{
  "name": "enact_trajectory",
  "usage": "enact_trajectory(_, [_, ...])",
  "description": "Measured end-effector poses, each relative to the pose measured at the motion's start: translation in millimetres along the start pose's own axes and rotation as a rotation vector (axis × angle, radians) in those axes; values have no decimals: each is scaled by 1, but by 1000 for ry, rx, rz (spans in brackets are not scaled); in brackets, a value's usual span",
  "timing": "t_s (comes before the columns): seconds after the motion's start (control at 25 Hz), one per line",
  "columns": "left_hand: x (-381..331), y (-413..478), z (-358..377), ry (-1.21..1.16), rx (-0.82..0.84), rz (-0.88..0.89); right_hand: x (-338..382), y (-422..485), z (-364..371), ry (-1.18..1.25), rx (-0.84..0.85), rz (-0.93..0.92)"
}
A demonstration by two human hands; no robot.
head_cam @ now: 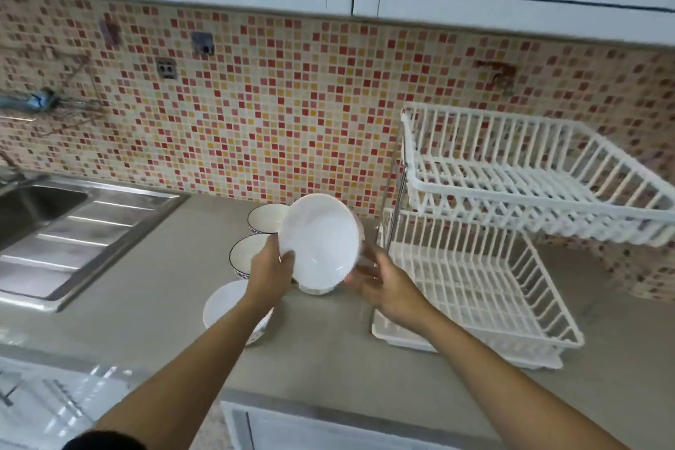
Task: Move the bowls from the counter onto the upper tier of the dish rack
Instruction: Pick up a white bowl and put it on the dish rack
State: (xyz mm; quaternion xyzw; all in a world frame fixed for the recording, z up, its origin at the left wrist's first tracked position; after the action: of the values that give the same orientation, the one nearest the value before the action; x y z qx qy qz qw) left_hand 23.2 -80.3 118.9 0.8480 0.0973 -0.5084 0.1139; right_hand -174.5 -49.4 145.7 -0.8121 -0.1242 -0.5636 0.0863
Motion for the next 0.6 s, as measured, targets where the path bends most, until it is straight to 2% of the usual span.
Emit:
enact_trajectory(0.2, [-80,-5,-5,-219,123,208,68,-17,-42,91,-241,-225])
enact_trajectory(0.36, [-147,-7,-4,-311,309,376,106,-26,-101,123,-298,-355])
enact_trajectory(0.44, [-175,-2,0,-284,355,487,117,-29,-129,84,-335,-420])
enact_trajectory(0.52, [-200,8,4,-213,268,617,124,-32,-154,-30,-388,-457])
enact_trajectory(0.6, [-229,16,8,-166,164,745,125,-30,-179,-256,-447,-457])
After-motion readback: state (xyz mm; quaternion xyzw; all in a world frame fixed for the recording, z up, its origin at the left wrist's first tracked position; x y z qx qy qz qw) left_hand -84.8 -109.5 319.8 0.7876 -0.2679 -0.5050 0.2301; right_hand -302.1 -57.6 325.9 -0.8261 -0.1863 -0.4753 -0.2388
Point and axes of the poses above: each hand's wrist, its own y-axis towards the middle knuckle, its own z-axis out of the palm, x = y × z, the point moved 2 cm from there along y, towards the middle knuckle, and after that the axes turned 2 degrees about z, right-handed, at the moved point
